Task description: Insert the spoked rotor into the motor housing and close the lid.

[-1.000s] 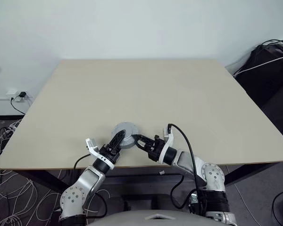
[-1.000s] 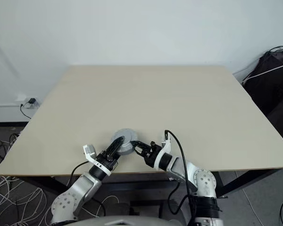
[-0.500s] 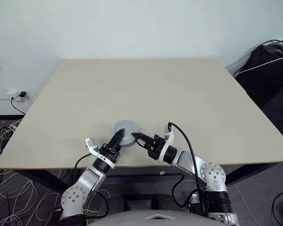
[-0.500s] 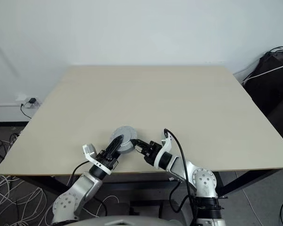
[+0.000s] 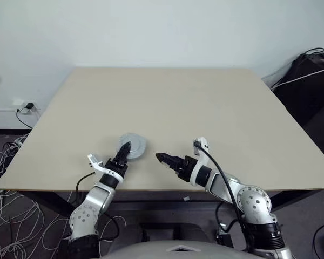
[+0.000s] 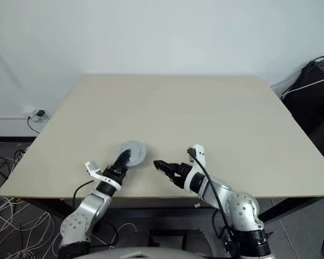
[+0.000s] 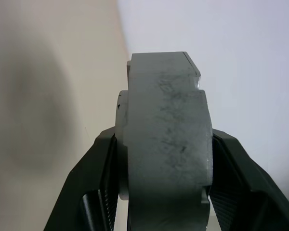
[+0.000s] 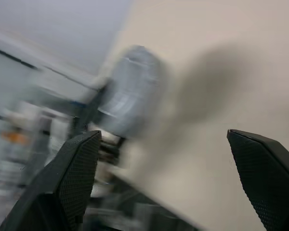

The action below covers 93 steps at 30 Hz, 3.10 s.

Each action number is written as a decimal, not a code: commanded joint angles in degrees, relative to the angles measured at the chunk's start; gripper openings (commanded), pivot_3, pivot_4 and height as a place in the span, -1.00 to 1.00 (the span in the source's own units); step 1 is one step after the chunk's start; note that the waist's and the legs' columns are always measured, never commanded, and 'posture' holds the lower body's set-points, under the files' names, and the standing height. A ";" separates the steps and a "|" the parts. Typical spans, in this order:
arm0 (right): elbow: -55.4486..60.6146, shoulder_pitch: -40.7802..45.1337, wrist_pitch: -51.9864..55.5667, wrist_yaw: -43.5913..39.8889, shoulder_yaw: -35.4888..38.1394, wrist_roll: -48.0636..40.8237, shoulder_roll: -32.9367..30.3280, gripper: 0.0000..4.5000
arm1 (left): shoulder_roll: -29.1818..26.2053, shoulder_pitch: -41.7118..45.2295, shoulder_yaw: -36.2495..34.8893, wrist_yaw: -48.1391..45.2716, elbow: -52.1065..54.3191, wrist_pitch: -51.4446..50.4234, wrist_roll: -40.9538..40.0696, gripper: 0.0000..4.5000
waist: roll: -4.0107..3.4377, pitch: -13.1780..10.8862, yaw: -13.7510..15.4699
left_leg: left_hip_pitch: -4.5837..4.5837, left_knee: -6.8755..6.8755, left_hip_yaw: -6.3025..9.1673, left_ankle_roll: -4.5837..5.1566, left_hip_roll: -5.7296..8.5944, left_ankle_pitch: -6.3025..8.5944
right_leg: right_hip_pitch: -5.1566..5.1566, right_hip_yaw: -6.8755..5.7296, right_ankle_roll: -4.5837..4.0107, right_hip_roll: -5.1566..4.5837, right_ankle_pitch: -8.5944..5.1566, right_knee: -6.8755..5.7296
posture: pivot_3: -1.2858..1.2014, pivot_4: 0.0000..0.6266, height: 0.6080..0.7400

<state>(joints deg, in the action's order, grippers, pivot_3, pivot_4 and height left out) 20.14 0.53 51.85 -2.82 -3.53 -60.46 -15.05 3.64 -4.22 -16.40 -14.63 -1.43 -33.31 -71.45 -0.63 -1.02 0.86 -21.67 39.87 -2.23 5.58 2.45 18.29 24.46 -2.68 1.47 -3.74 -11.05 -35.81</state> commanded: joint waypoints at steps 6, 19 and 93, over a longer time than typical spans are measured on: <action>5.08 -4.17 -24.10 -11.04 -11.83 31.12 -7.00 1.00 | -2.18 12.10 -7.02 2.09 -9.21 6.95 5.83 -0.06 | 0.38 0.02 0.28 | 0.00 0.05 -0.04 -0.10 0.01 -0.06 | -0.04 0.02 0.09 0.14 0.05 0.00 | 0.03 -1.00 1.00; -1.66 -10.58 -43.21 -17.90 -10.44 47.28 -7.27 1.00 | -7.04 27.10 -11.74 2.00 -27.45 10.55 15.03 -0.06 | 0.74 0.00 0.28 | 0.08 0.12 -0.03 -0.51 0.05 -0.06 | -0.12 0.02 0.21 0.26 0.14 -0.04 | 0.03 -1.00 1.00; -3.65 -17.76 -48.17 -15.97 -4.23 54.07 1.93 1.00 | -12.65 -13.11 16.97 -5.74 6.55 42.51 63.65 0.98 | 0.21 0.19 1.36 | 0.72 -0.35 -0.17 -0.46 -0.09 0.04 | -0.08 0.08 -0.13 -0.23 0.17 -0.14 | 0.03 -1.00 1.00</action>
<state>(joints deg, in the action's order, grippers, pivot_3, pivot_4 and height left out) 14.81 -17.44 6.05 -19.77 -9.44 -5.94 -13.69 -9.58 -17.56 0.38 -22.73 3.98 3.60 -10.92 -0.42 -0.83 2.22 -20.97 39.52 -2.43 5.13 2.35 18.35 24.39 -2.60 1.35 -3.98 -10.88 -35.96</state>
